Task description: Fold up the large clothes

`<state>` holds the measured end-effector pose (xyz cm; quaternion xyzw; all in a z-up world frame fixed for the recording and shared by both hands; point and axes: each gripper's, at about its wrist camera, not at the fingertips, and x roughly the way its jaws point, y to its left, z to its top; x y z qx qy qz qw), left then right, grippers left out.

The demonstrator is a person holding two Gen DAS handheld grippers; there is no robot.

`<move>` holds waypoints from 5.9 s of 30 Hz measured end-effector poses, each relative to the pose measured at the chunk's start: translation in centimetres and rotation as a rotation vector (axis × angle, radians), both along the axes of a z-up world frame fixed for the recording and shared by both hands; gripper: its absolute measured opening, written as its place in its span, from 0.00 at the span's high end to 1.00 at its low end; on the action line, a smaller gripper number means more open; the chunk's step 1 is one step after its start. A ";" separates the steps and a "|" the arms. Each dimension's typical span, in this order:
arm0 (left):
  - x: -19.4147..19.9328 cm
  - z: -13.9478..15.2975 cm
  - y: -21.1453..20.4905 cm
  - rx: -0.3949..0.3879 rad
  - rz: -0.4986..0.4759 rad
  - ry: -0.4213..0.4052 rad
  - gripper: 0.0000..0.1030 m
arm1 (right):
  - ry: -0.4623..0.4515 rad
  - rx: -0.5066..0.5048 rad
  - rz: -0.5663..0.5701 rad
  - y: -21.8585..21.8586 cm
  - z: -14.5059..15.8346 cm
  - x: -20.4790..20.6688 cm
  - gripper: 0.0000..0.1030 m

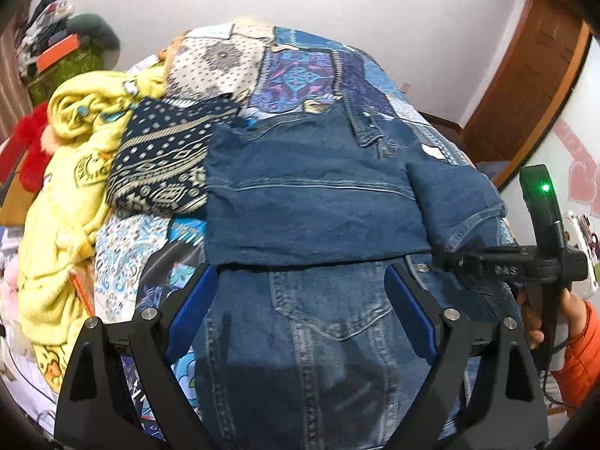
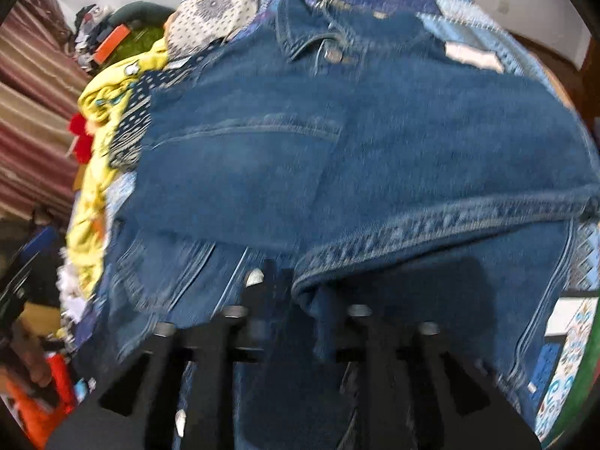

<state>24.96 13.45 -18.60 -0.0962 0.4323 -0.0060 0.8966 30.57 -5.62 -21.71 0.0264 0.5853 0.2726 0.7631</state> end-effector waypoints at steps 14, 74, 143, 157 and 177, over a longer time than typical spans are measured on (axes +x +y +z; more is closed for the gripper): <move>6.4 5.6 -12.4 0.089 -0.247 -0.079 0.12 | -0.231 0.085 -0.143 -12.1 6.3 -2.7 0.50; 6.5 -6.9 -2.4 0.100 -0.091 0.139 0.91 | -0.144 -0.205 -0.247 -13.5 -2.3 -0.9 0.41; 1.4 -1.8 7.5 0.070 0.078 0.094 0.38 | -0.215 -0.152 -0.323 -14.2 3.0 -4.5 0.37; -6.7 -4.2 6.1 -0.083 0.019 0.198 0.27 | -0.240 -0.066 -0.294 -14.2 4.2 -10.9 0.33; -11.4 -9.8 5.6 -0.460 0.048 0.287 0.42 | -0.069 0.121 -0.304 -14.8 -0.2 -15.3 0.34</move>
